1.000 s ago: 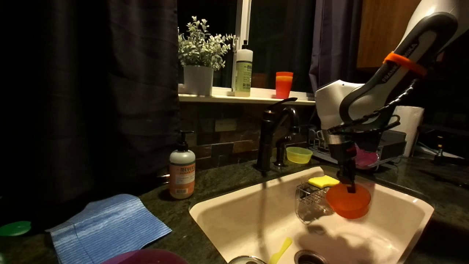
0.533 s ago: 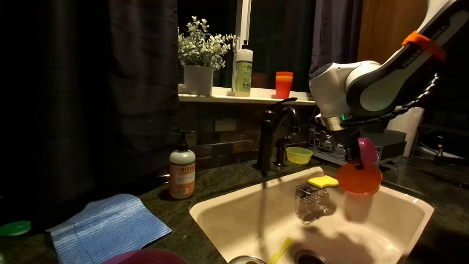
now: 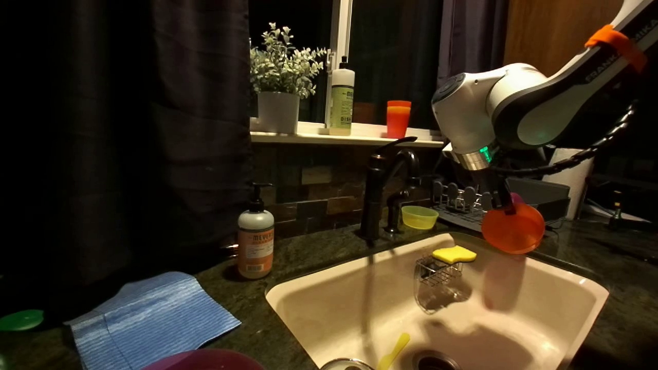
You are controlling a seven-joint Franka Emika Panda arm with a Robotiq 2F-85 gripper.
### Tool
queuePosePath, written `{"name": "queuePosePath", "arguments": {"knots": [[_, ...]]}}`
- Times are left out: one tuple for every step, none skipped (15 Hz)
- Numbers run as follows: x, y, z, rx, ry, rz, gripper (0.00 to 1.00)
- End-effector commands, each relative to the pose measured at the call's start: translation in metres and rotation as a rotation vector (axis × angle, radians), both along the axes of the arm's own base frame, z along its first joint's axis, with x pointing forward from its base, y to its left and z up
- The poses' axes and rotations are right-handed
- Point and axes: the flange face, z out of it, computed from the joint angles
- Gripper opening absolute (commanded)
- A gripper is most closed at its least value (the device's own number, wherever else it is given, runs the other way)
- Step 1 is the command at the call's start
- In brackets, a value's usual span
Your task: Remove the orange bowl from the sink and put it on the dish drying rack
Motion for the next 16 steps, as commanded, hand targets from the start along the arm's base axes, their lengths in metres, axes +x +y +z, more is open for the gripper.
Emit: {"name": "queuePosePath", "arguments": {"knots": [[0.0, 0.0, 0.0, -0.001, 0.0, 0.0, 0.01], [0.001, 0.006, 0.004, -0.032, -0.032, 0.027, 0.01], [0.001, 0.009, 0.011, -0.045, -0.051, 0.05, 0.01], [0.0, 0.012, 0.018, -0.065, -0.073, 0.074, 0.01], [0.0, 0.015, 0.023, -0.087, -0.091, 0.099, 0.01], [0.001, 0.016, 0.03, -0.115, -0.123, 0.129, 0.01], [0.001, 0.019, 0.037, -0.137, -0.154, 0.153, 0.01], [0.001, 0.021, 0.044, -0.161, -0.183, 0.178, 0.01], [0.0, 0.023, 0.051, -0.181, -0.211, 0.2, 0.01], [0.001, 0.024, 0.059, -0.199, -0.232, 0.214, 0.01], [0.0, 0.023, 0.065, -0.221, -0.257, 0.228, 0.01], [-0.001, 0.021, 0.072, -0.242, -0.284, 0.245, 0.01], [0.0, 0.019, 0.079, -0.264, -0.311, 0.259, 0.01], [0.001, 0.015, 0.085, -0.284, -0.339, 0.259, 0.01], [0.003, 0.012, 0.091, -0.302, -0.372, 0.256, 0.01], [0.004, 0.009, 0.096, -0.325, -0.41, 0.253, 0.01]]}}
